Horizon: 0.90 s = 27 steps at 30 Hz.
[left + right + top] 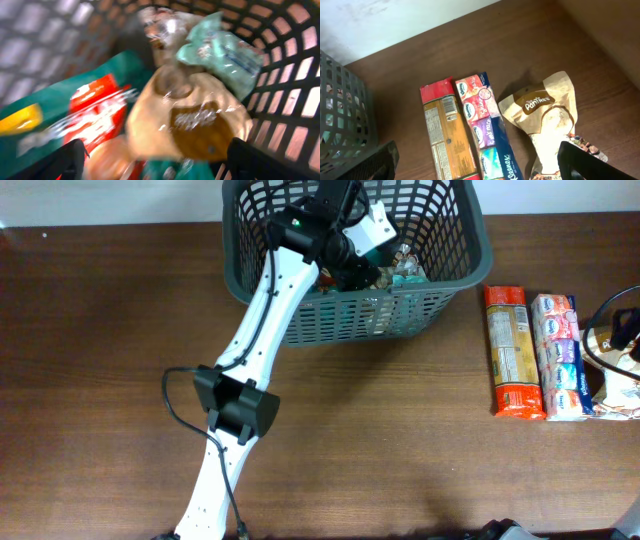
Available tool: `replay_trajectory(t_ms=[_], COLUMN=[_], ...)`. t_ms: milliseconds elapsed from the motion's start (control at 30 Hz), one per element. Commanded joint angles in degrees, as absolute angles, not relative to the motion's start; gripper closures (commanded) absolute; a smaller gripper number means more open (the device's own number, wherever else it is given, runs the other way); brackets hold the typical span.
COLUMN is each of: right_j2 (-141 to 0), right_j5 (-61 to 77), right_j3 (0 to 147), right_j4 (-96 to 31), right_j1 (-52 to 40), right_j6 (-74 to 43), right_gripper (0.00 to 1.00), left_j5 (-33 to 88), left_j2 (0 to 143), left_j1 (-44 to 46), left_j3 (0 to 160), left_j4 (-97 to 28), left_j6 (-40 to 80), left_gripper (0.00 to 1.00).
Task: Pack container
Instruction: 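Withdraw the left gripper from the basket to the left side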
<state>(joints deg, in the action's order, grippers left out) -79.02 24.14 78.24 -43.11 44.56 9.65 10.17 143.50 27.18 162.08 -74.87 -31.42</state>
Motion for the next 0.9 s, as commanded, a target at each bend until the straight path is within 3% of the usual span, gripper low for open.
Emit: replay_trajectory(t_ms=[0, 300, 367, 400, 567, 767, 867], right_j2=[-79.13, -79.13, -79.13, -79.13, -79.20, -79.20, -79.18], right_j5=[24.86, 24.86, 24.86, 24.82, 27.97, 28.80, 34.04], right_j3=[79.50, 79.50, 79.50, 79.50, 79.50, 79.50, 79.50], right_j4=[-42.92, -42.92, -42.92, -42.83, -39.90, -38.72, -43.88], right_j1=[44.69, 44.69, 44.69, 44.69, 44.34, 44.23, 44.21], right_j6=[10.24, 10.24, 10.24, 10.28, 4.84, -1.63, -3.90], right_gripper=[0.01, 0.01, 0.01, 0.01, 0.01, 0.01, 0.01], left_j5=[1.78, -3.31, -3.31, -3.29, -3.25, -2.15, -2.20], left_j2=[133.10, 119.48, 117.12, 116.11, 113.73, 113.71, 113.71], left_j1=[26.44, 19.46, 16.25, 14.39, 3.62, -8.23, -12.43], left_j3=[166.19, 166.34, 166.34, 166.34, 166.34, 165.51, 165.25], left_j4=[-76.01, -78.46, -79.92, -80.68, -85.03, -89.06, -90.04], left_j6=[-29.15, -22.00, -20.21, -19.05, -12.86, -4.82, -3.01], left_gripper=[0.14, 0.13, 0.13, 0.07, 0.00, 0.01, 0.01])
